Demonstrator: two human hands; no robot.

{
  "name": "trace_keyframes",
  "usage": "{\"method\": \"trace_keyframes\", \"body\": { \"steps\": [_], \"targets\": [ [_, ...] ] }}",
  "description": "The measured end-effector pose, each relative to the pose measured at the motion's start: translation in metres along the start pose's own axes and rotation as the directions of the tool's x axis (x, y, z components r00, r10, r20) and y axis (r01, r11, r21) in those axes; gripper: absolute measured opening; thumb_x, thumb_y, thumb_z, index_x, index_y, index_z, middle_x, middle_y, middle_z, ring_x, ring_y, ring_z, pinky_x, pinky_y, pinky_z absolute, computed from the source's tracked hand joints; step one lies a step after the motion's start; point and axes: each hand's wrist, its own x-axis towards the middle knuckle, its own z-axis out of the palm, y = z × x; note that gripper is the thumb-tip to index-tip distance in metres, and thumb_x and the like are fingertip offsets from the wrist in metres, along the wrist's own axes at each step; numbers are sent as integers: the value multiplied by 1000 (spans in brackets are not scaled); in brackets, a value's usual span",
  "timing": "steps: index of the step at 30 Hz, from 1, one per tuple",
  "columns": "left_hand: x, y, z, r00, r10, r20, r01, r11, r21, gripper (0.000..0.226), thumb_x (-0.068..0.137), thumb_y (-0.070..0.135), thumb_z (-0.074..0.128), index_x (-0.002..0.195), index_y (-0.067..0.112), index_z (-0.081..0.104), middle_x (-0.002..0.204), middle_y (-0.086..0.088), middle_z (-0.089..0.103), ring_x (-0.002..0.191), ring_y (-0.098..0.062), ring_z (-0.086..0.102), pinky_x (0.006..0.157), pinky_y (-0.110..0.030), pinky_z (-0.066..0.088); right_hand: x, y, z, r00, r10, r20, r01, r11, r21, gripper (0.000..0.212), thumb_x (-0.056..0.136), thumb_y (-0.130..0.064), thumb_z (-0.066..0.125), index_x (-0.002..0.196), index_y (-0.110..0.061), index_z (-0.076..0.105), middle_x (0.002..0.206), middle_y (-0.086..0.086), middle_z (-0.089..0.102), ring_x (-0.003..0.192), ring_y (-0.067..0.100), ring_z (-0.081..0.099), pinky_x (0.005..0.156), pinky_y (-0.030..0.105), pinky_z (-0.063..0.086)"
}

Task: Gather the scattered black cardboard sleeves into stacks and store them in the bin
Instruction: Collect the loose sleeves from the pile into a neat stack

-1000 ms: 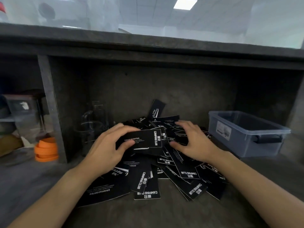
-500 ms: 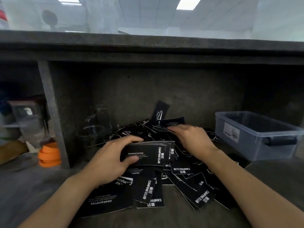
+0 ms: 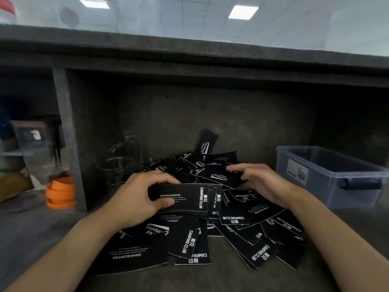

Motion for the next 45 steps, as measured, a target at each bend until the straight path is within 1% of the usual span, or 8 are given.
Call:
{"method": "trace_keyframes", "body": {
  "steps": [6, 13, 17, 19, 22, 27, 39, 45],
  "targets": [
    [0, 4, 2, 1000, 30, -9, -30, 996, -81, 36, 80, 21, 85, 104, 46, 75, 109, 22, 65, 104, 3, 64, 93, -16, 50, 10, 10, 19, 984, -61, -168, 32, 986, -166, 74, 71, -6, 90, 136, -21, 58, 125, 3, 71, 110, 15, 70, 97, 26, 53],
    [1, 2, 4, 995, 78, -58, -82, 994, -68, 30, 78, 21, 87, 96, 41, 74, 156, 32, 23, 134, 19, 33, 101, -2, 33, -8, -13, 35, 992, -93, 82, 104, 986, -134, 27, 97, -10, 64, 122, -18, 71, 117, 5, 76, 112, 22, 71, 99, 32, 56],
    [-2, 10, 6, 999, -4, -36, 1, 997, -77, 89, 78, 23, 88, 139, 59, 34, 145, 38, 30, 129, 2, 47, 108, -22, 38, -12, -17, 51, 990, -30, 138, 57, 978, -202, 22, 105, -33, 48, 100, -35, 69, 88, -29, 72, 81, -25, 62, 75, -4, 43],
    [-3, 13, 7, 999, -36, -36, 32, 994, -107, 117, 78, 21, 88, 149, 66, 5, 145, 36, 33, 127, 0, 50, 108, -23, 37, -16, -23, 62, 984, 8, 181, 50, 949, -310, 45, 105, -56, 32, 116, -34, 69, 106, -33, 72, 103, -23, 59, 98, 5, 40],
    [-1, 5, 6, 1000, 17, -7, -16, 996, 87, 87, 81, 37, 83, 143, 66, 28, 139, 30, 50, 129, 2, 51, 112, -37, 44, -22, -25, 67, 975, -40, 218, 119, 924, -362, 57, 99, -69, 31, 132, -35, 63, 129, -15, 68, 124, 0, 60, 112, 31, 42],
    [0, -1, 6, 998, -47, 43, 39, 985, 170, 47, 77, 43, 85, 110, 39, 51, 108, 23, 58, 101, 4, 56, 93, -28, 50, -20, -23, 59, 958, -124, 259, 227, 881, -416, 49, 84, -20, 84, 125, -29, 59, 117, 0, 71, 106, 15, 71, 95, 38, 59],
    [-1, 7, 18, 990, 109, 88, -110, 994, 2, 27, 90, 29, 76, 111, 36, 60, 107, 17, 64, 104, -4, 62, 90, -24, 49, -21, -26, 58, 941, -17, 339, 125, 946, -298, 69, 86, -6, 77, 141, -33, 44, 136, -5, 61, 121, 16, 65, 107, 40, 51],
    [0, 5, 19, 990, 97, 107, -95, 995, -19, 21, 92, 31, 74, 109, 36, 64, 103, 19, 70, 101, -2, 65, 87, -23, 52, -19, -31, 54, 951, 5, 309, 82, 960, -268, 26, 103, -23, 57, 125, -17, 69, 120, 9, 72, 114, 20, 69, 104, 38, 53]
  ]
}}
